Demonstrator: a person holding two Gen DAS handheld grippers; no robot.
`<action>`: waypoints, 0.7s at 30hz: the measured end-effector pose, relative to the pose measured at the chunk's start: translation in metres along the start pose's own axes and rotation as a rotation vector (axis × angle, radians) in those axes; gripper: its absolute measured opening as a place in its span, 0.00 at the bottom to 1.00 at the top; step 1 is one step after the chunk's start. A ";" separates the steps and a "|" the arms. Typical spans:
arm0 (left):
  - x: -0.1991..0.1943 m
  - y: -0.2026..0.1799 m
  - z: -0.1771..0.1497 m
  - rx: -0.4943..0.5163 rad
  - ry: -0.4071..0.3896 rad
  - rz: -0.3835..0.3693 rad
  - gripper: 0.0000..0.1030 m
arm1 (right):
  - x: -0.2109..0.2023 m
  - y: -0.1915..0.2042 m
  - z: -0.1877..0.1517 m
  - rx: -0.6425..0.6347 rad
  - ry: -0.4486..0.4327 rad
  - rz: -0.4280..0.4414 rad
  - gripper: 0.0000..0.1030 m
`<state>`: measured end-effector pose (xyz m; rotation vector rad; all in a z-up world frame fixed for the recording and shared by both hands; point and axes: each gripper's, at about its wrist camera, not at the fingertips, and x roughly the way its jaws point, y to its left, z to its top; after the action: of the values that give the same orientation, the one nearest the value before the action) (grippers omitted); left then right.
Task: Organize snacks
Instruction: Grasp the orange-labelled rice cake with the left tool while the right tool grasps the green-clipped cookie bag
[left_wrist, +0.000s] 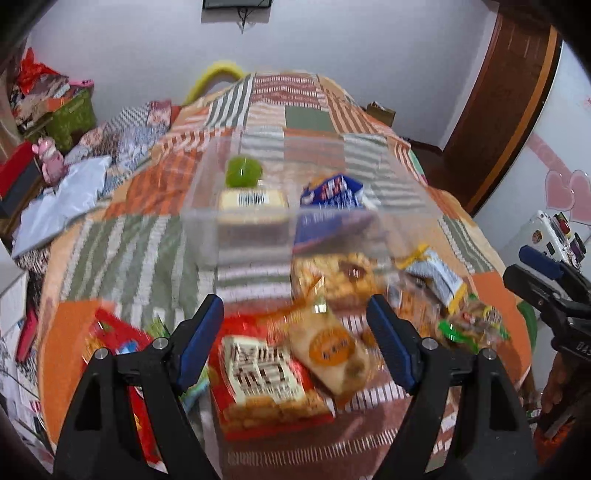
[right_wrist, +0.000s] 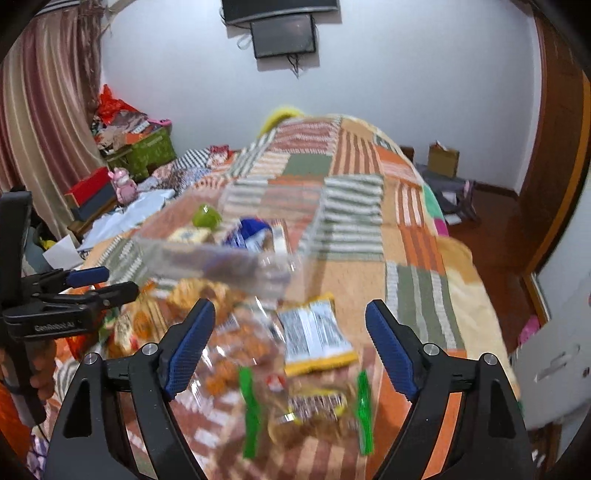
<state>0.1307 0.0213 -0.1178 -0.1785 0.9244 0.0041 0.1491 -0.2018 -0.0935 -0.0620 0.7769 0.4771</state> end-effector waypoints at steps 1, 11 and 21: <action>0.003 0.000 -0.004 -0.004 0.009 0.003 0.77 | 0.003 -0.004 -0.006 0.014 0.015 0.003 0.81; 0.026 -0.007 -0.025 -0.031 0.065 0.001 0.77 | 0.026 -0.015 -0.047 0.048 0.153 0.018 0.82; 0.039 -0.029 -0.020 0.001 0.045 -0.003 0.63 | 0.032 -0.018 -0.062 0.062 0.192 0.061 0.94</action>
<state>0.1411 -0.0131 -0.1564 -0.1800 0.9689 -0.0027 0.1357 -0.2194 -0.1625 -0.0269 0.9834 0.5099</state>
